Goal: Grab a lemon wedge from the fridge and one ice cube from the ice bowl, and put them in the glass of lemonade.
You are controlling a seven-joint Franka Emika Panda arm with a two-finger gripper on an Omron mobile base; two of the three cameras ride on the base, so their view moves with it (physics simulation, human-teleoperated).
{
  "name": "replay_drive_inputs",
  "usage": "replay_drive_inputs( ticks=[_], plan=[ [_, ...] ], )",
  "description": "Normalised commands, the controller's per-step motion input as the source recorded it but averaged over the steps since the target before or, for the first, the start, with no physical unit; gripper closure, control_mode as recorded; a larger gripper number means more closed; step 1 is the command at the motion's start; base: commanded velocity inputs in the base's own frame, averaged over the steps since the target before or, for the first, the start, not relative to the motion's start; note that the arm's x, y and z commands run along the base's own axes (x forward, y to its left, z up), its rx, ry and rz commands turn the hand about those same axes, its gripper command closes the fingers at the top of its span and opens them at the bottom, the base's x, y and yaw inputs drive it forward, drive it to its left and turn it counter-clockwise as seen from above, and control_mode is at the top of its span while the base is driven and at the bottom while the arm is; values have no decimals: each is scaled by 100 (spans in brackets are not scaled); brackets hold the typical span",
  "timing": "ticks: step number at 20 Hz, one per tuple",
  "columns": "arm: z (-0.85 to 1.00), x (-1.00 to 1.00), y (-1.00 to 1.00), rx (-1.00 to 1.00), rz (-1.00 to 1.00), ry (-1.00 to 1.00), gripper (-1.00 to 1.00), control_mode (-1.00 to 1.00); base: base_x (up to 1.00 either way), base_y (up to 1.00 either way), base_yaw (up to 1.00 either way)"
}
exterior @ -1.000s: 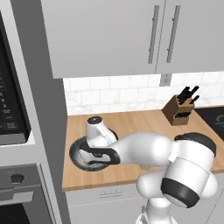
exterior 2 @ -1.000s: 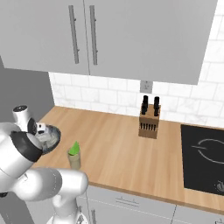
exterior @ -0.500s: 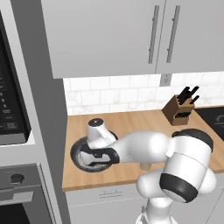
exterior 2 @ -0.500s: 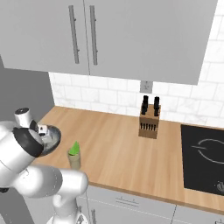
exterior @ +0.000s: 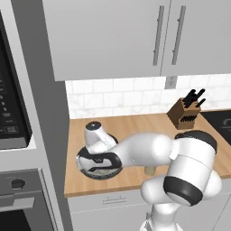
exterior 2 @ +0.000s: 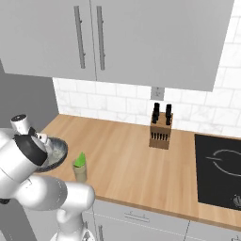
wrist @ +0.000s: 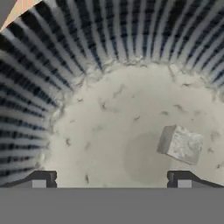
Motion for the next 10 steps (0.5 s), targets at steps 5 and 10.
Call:
replay_drive_inputs(
  ticks=[5,10],
  plan=[
    [9,3,-8,0,-15,-5,-100,-100,0,0,0],
    [-11,3,-27,1,-13,1,-100,-100,0,0,0]
  ],
)
